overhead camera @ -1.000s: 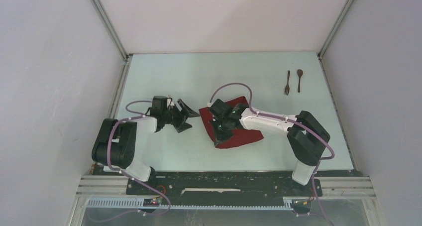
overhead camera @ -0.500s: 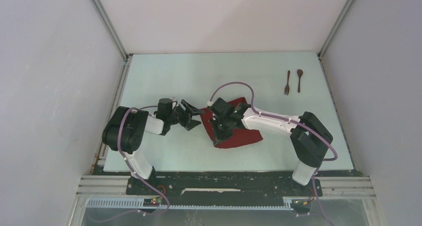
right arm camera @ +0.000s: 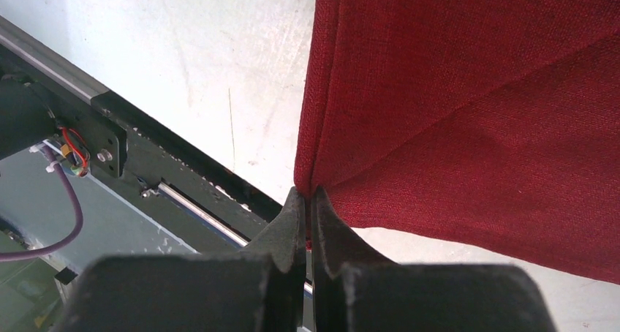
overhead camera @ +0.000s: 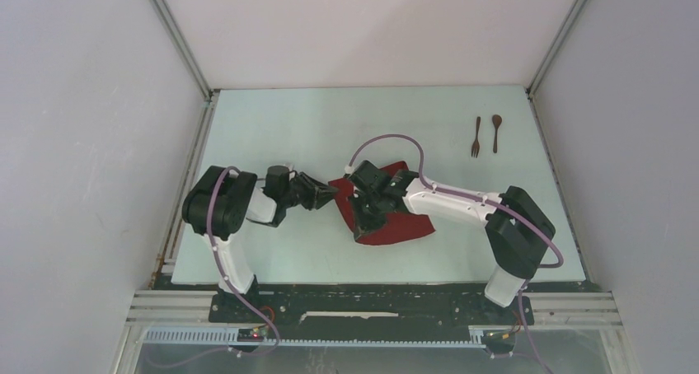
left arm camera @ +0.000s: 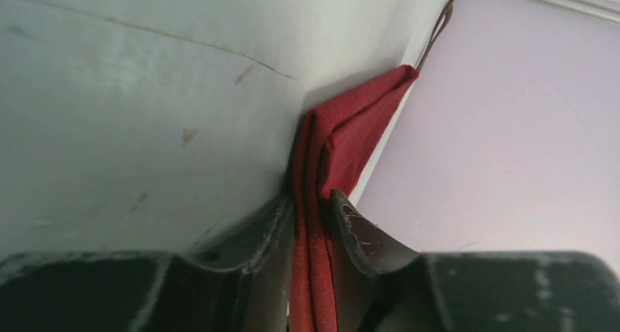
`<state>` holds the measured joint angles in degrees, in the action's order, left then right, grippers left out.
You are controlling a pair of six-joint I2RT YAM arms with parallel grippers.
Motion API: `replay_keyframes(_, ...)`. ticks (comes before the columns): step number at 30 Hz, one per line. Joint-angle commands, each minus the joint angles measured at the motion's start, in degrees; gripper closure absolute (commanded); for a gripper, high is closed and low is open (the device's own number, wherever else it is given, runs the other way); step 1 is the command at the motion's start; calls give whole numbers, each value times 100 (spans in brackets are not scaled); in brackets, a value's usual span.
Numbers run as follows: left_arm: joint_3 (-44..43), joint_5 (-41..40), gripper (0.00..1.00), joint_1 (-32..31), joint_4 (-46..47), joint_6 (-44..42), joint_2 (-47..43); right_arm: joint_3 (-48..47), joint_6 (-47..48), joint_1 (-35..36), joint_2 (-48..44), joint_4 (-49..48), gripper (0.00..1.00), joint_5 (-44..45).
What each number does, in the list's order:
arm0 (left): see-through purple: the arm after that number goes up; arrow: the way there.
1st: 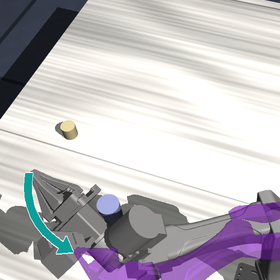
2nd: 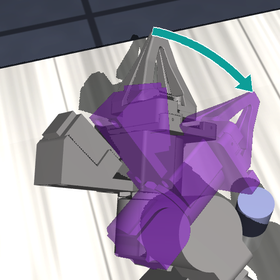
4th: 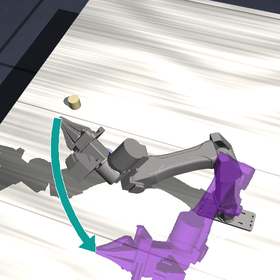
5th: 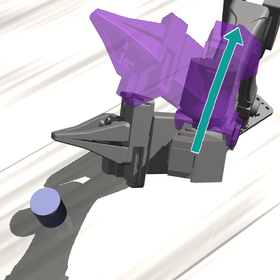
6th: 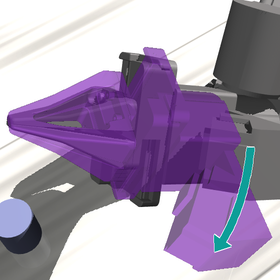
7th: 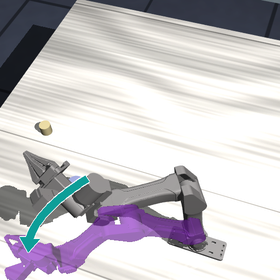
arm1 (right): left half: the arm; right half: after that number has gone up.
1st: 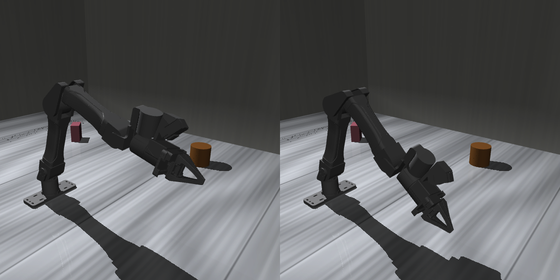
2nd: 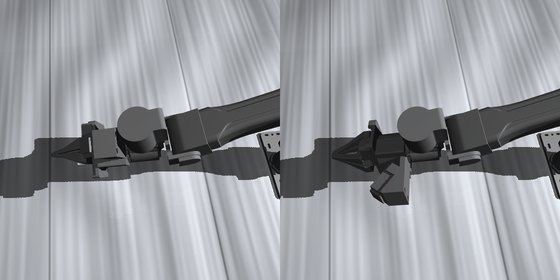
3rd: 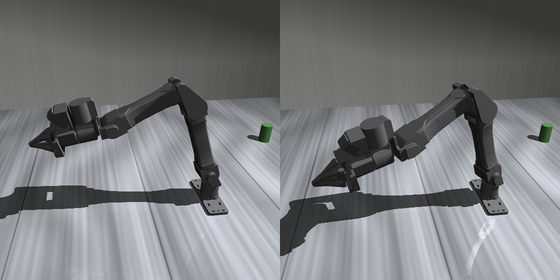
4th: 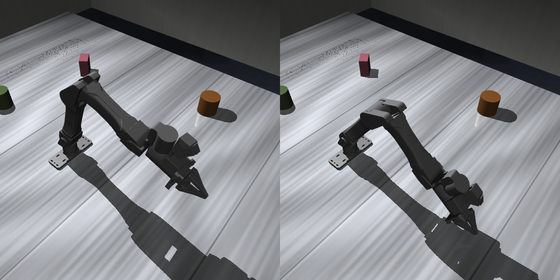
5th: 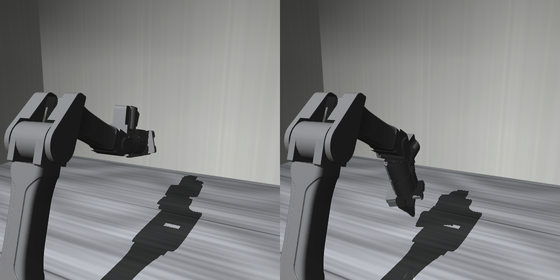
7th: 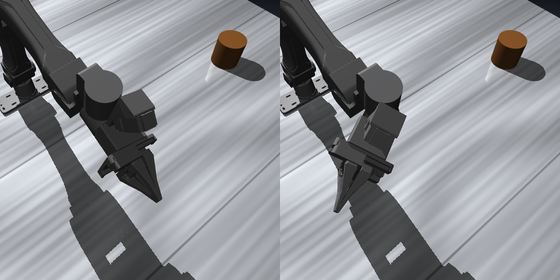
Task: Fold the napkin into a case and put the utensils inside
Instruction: Pick up the upper triangle-folded napkin from the center of the board, then turn over the upper triangle folded napkin at the center of the board.
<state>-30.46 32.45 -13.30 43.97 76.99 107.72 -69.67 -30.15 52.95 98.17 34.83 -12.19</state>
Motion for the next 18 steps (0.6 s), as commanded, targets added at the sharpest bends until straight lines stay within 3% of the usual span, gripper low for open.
replay_keyframes(1,-114,-366,77,-5,-21,-94,106,90,60,-1,-358,-137,100,-89)
replay_keyframes(3,-118,-419,95,45,-24,-156,45,88,96,53,-352,-193,100,-98)
replay_keyframes(4,-106,-410,98,85,-25,-183,-7,87,105,98,-359,-222,100,-103)
replay_keyframes(9,91,-125,100,653,-751,-509,-838,64,-6,506,-300,-548,100,-332)
replay_keyframes(11,65,-45,100,1025,-1902,-1034,-1571,-145,-33,793,-162,-686,100,-460)
replay_keyframes(13,-240,-158,100,1396,-3616,-1877,-2446,-525,-112,1066,78,-834,100,-752)
replay_keyframes(18,-1623,-1255,100,2499,-7490,-3611,-4684,-2021,-282,1678,804,-1461,100,-1885)
